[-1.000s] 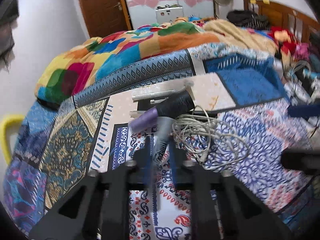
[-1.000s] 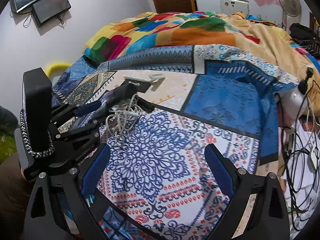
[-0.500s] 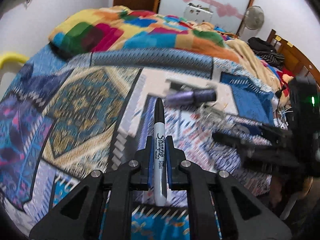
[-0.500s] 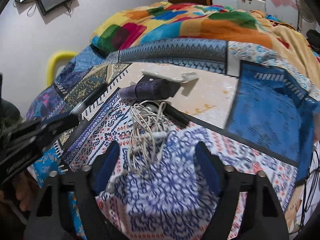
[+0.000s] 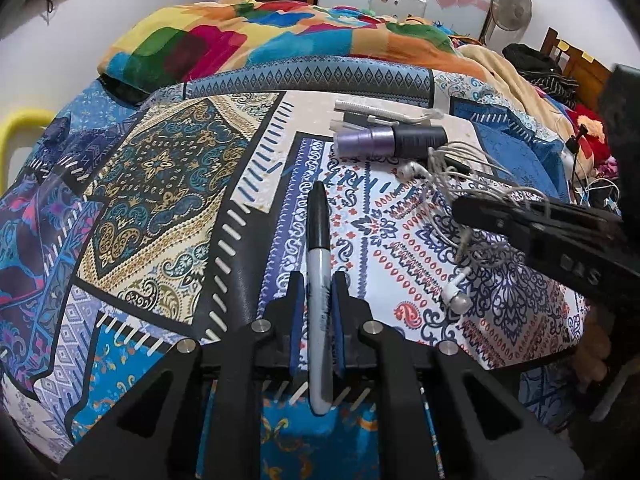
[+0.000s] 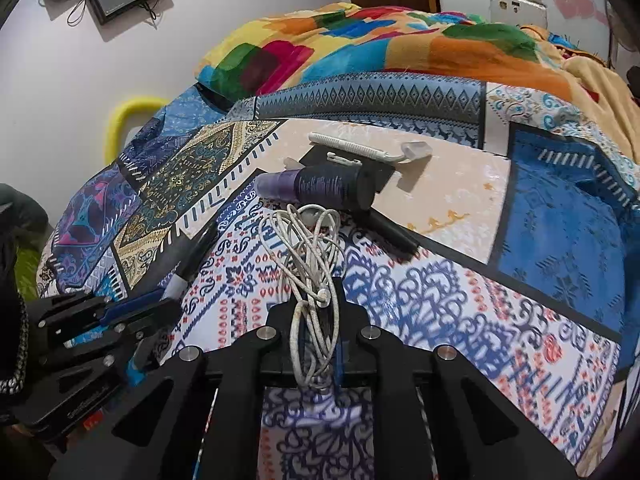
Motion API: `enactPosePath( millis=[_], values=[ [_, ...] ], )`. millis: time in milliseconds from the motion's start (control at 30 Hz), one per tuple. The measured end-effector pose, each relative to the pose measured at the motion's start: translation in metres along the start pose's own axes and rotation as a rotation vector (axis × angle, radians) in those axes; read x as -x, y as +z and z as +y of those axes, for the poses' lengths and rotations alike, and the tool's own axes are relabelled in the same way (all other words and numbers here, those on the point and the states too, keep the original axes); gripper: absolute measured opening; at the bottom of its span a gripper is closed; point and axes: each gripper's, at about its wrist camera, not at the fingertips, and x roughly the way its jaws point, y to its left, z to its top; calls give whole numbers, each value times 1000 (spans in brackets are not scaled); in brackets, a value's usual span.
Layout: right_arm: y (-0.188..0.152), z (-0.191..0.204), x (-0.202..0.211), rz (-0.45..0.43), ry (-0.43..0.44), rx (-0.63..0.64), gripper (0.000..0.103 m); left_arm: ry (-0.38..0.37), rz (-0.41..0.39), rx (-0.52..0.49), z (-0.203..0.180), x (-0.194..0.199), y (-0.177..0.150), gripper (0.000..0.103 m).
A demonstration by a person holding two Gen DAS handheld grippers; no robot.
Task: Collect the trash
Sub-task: 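Carry the Sharpie and earphone cable with both tools over the white bin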
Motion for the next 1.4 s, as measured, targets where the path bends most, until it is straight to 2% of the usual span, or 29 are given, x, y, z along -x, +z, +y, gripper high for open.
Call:
enactPosePath(
  millis=[133,333,367,400,533,667,1067,1400],
  values=[
    [-5,0,12,-10,-16,-12,8,-12,8,0,-2,-4,6,22],
    [-4,-4,35,-59,-79,-38,8,37,2,-36,-11,-9,10,22],
    [-3,-4,37,-64,-84,-42,8,43,3,-40,-12,-9,10,21],
    [-1,-5,41,-74,-93,-47,8,48,6,-46,-12,-9,10,10],
    [3,-9,58,-99,-108,-65,8,-1,27,-2,-8,-3,7,10],
    [3,-8,73,-112,-110,-65,8,1,21,15,-10,13,1,10],
    [10,28,139,-182,-82,-31,8,20,-97,23,-25,125,-3,10],
    [3,88,213,-253,-20,37,8,61,-199,61,-16,237,-33,10]
  ],
)
